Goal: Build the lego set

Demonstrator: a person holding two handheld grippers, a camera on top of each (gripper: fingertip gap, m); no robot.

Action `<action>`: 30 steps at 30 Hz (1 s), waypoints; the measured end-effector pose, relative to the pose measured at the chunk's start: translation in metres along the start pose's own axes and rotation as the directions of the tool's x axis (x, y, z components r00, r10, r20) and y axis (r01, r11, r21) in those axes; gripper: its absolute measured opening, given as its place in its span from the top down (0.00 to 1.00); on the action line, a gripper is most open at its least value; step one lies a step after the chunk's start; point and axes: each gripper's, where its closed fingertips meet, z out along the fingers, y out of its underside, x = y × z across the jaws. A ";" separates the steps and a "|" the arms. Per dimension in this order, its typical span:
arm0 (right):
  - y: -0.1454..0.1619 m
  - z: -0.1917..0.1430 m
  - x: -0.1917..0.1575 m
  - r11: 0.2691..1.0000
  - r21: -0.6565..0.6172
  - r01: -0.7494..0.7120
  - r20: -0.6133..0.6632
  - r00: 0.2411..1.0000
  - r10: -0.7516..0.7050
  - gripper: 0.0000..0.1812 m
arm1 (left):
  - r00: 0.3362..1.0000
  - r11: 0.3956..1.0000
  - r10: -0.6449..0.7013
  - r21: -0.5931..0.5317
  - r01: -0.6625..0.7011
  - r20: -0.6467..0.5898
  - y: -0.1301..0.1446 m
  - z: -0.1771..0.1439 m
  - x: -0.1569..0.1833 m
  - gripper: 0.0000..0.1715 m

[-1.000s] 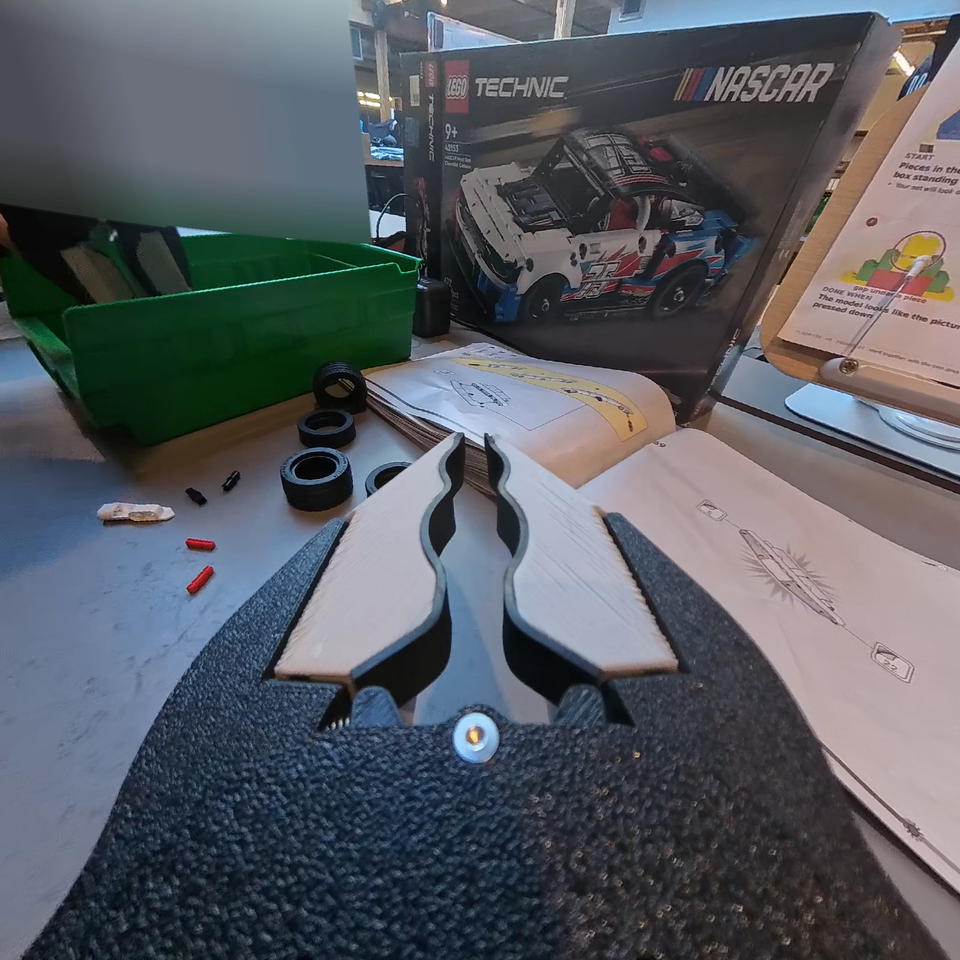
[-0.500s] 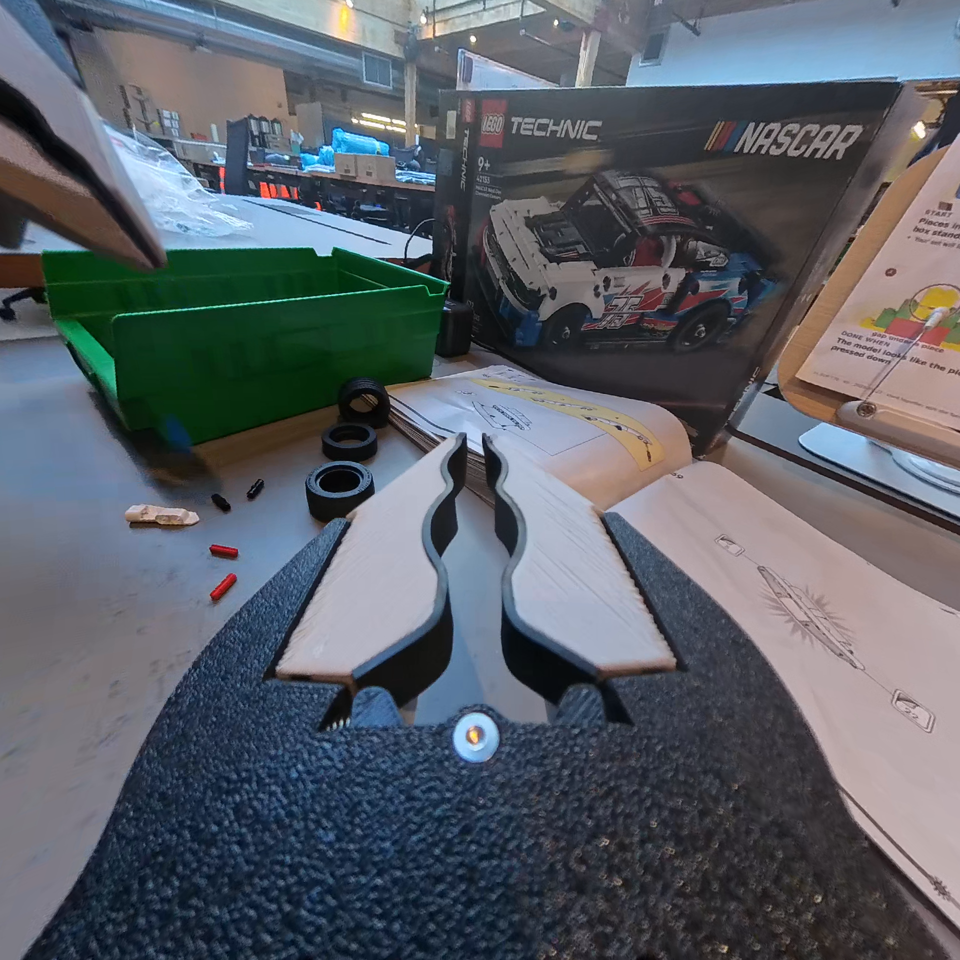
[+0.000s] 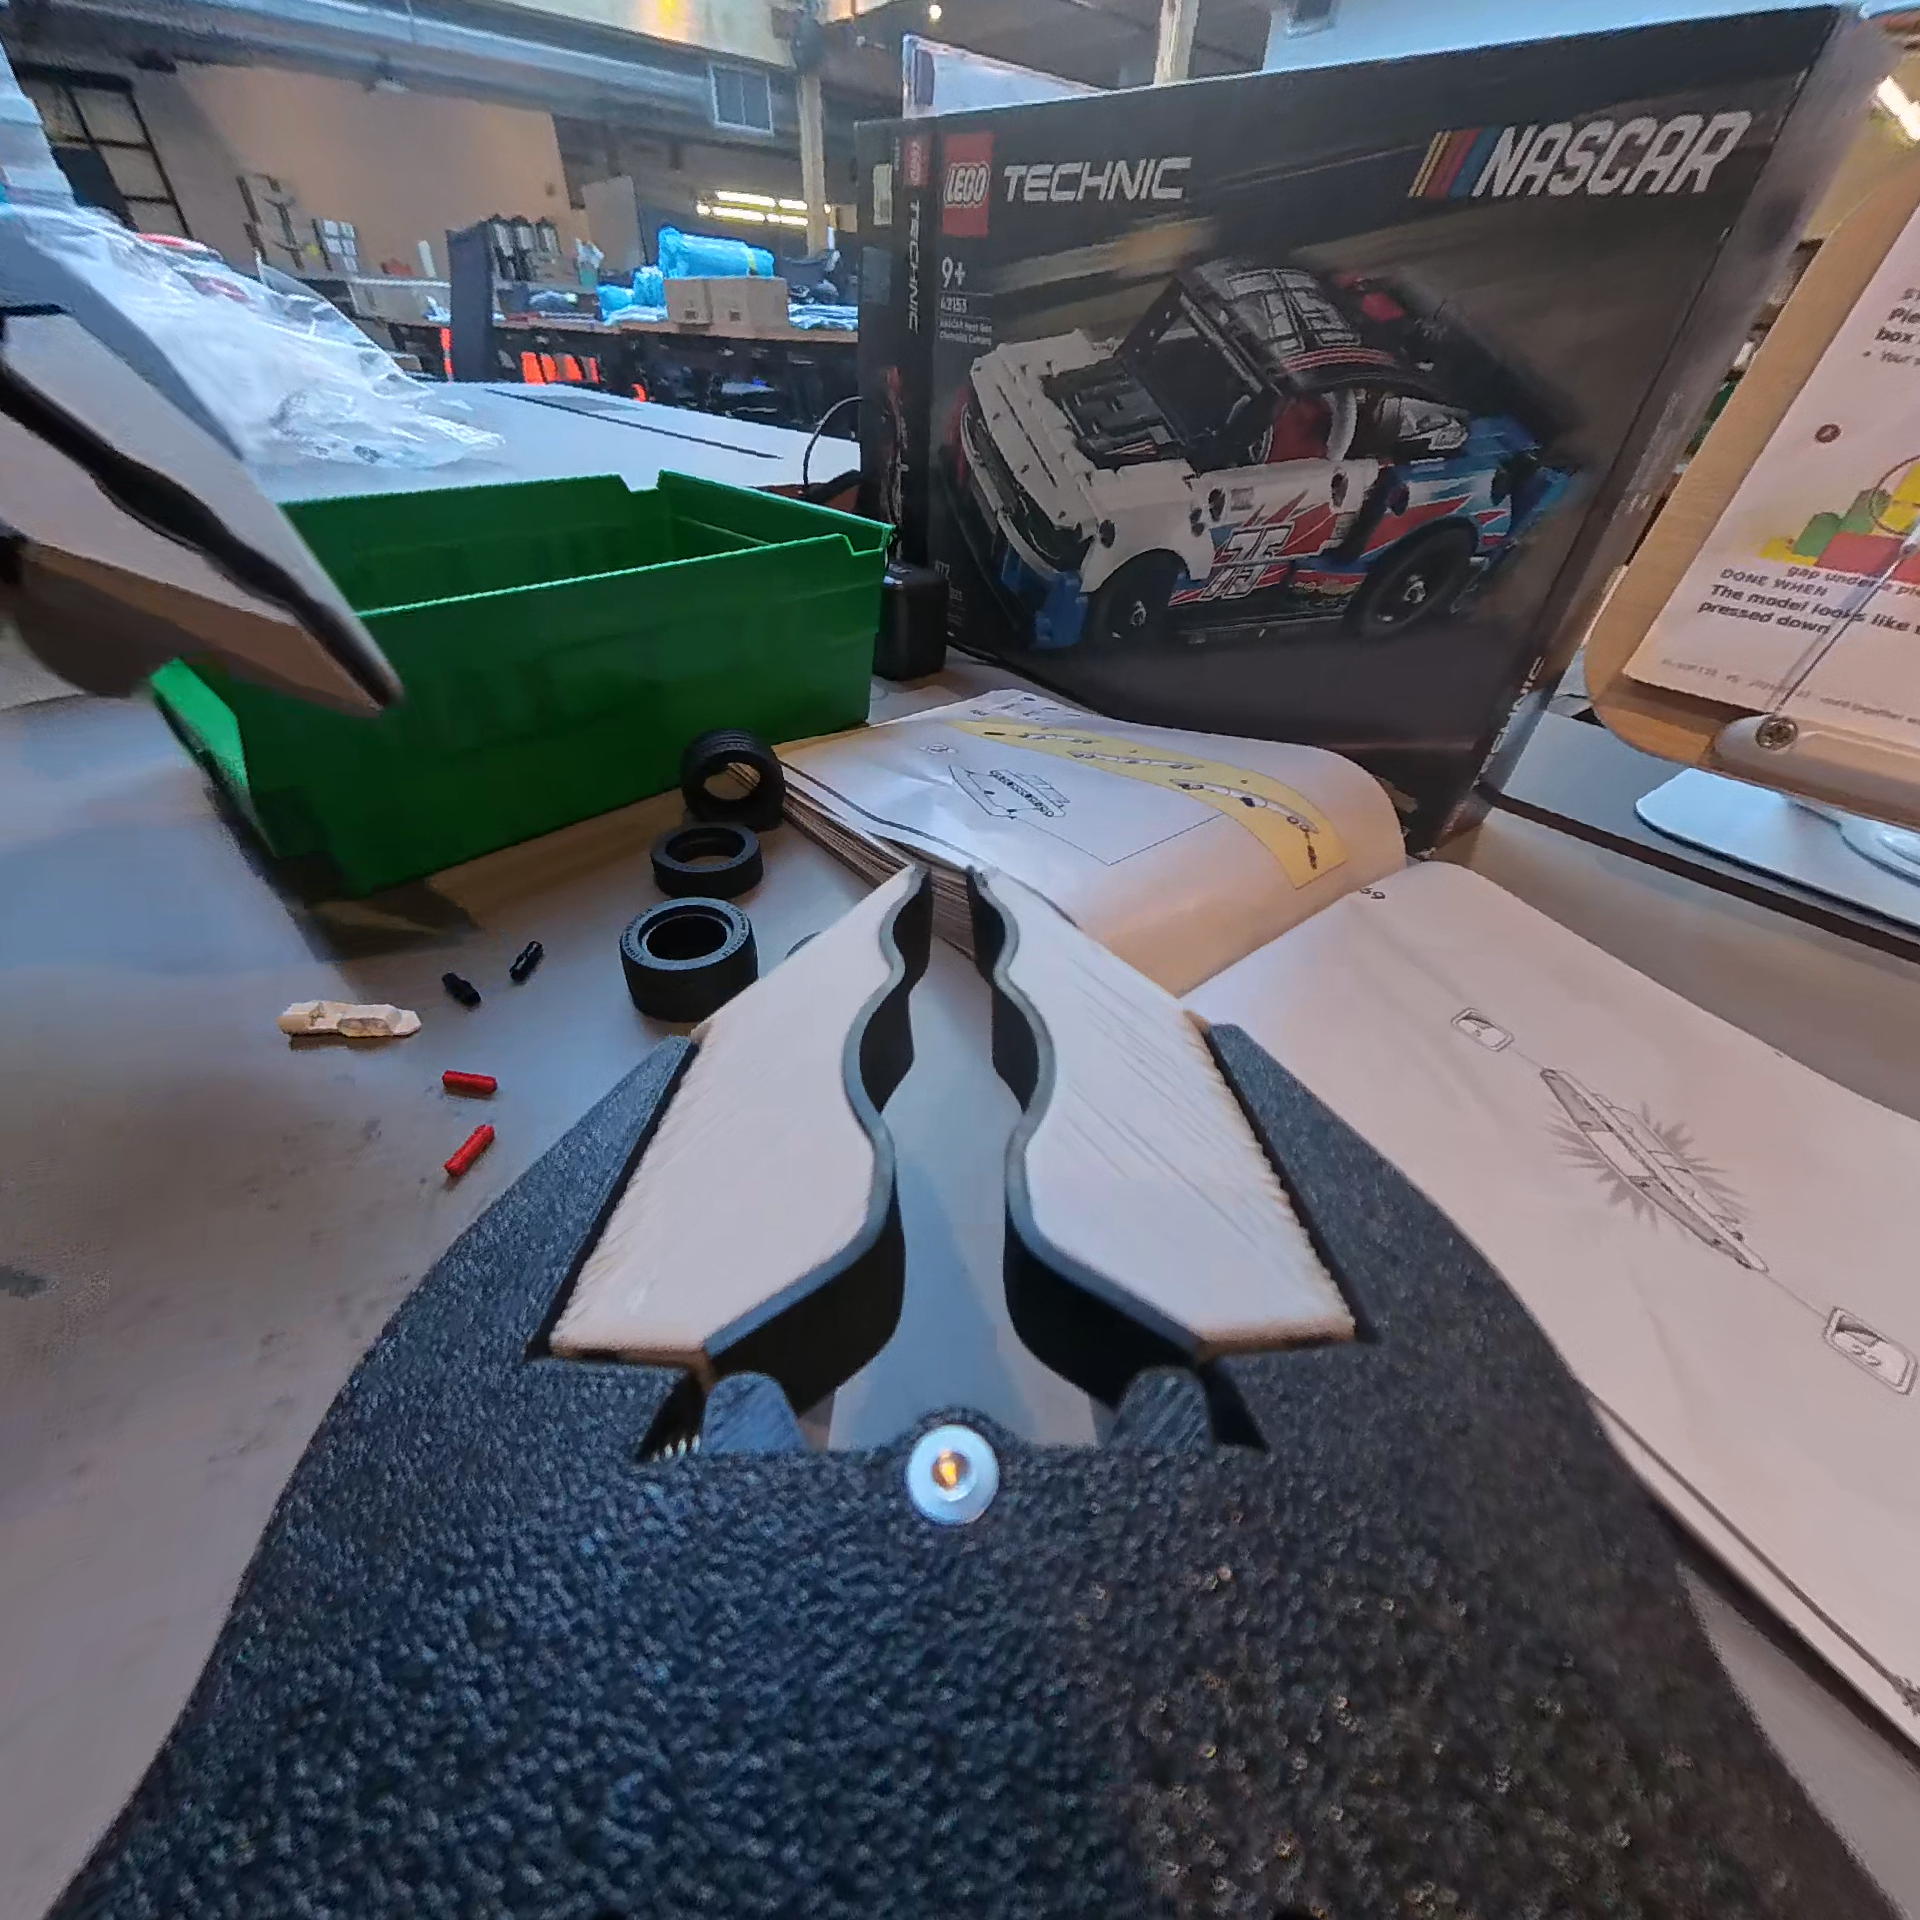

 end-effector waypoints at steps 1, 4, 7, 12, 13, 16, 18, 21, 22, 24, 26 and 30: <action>0.001 0.000 -0.001 1.000 -0.005 -0.007 0.008 1.000 0.007 0.95 | 0.999 1.000 0.011 -0.007 -0.012 -0.033 0.004 -0.004 0.009 0.99; 0.006 -0.006 -0.019 0.998 -0.048 -0.034 0.114 0.993 0.039 0.90 | 0.978 0.994 0.076 -0.058 -0.089 -0.197 0.027 -0.013 0.052 0.86; 0.012 -0.013 -0.030 0.997 -0.069 0.042 0.128 0.991 -0.033 0.92 | 0.912 0.988 0.084 -0.085 -0.129 -0.401 0.053 -0.018 0.111 0.84; 0.014 -0.010 -0.027 0.993 -0.081 0.081 0.098 0.993 -0.072 0.95 | 0.901 0.964 0.190 -0.100 -0.246 -0.391 0.089 0.008 0.158 0.85; 0.014 -0.009 -0.027 0.993 -0.081 0.081 0.095 0.993 -0.073 0.94 | 0.916 0.966 0.192 -0.097 -0.239 -0.353 0.089 0.010 0.152 0.88; 0.012 -0.009 -0.026 0.993 -0.065 0.096 0.090 0.992 -0.090 0.95 | 0.925 0.989 0.124 -0.034 -0.146 -0.360 0.082 0.002 0.140 0.88; 0.013 -0.007 -0.025 0.992 -0.070 0.103 0.089 0.991 -0.096 0.95 | 0.915 0.992 0.081 -0.061 -0.114 -0.396 0.090 -0.003 0.136 0.87; 0.013 -0.006 -0.028 0.990 -0.071 0.126 0.092 0.989 -0.119 0.95 | 0.879 0.984 0.099 -0.085 -0.157 -0.467 0.108 -0.012 0.154 0.89; 0.014 -0.006 -0.029 0.988 -0.071 0.134 0.092 0.987 -0.128 0.95 | 0.891 0.982 0.113 -0.089 -0.168 -0.439 0.114 -0.010 0.154 0.90; 0.015 -0.005 -0.030 0.986 -0.075 0.150 0.094 0.985 -0.143 0.95 | 0.901 0.984 0.081 -0.110 -0.141 -0.427 0.126 -0.007 0.157 0.91; 0.014 -0.005 -0.032 0.984 -0.072 0.165 0.093 0.983 -0.158 0.94 | 0.900 0.988 0.008 -0.133 -0.073 -0.435 0.135 -0.005 0.162 0.88; 0.003 -0.013 -0.046 0.985 -0.028 0.168 0.111 0.980 -0.164 0.94 | 0.927 0.991 -0.035 -0.132 -0.017 -0.374 0.153 -0.003 0.168 0.89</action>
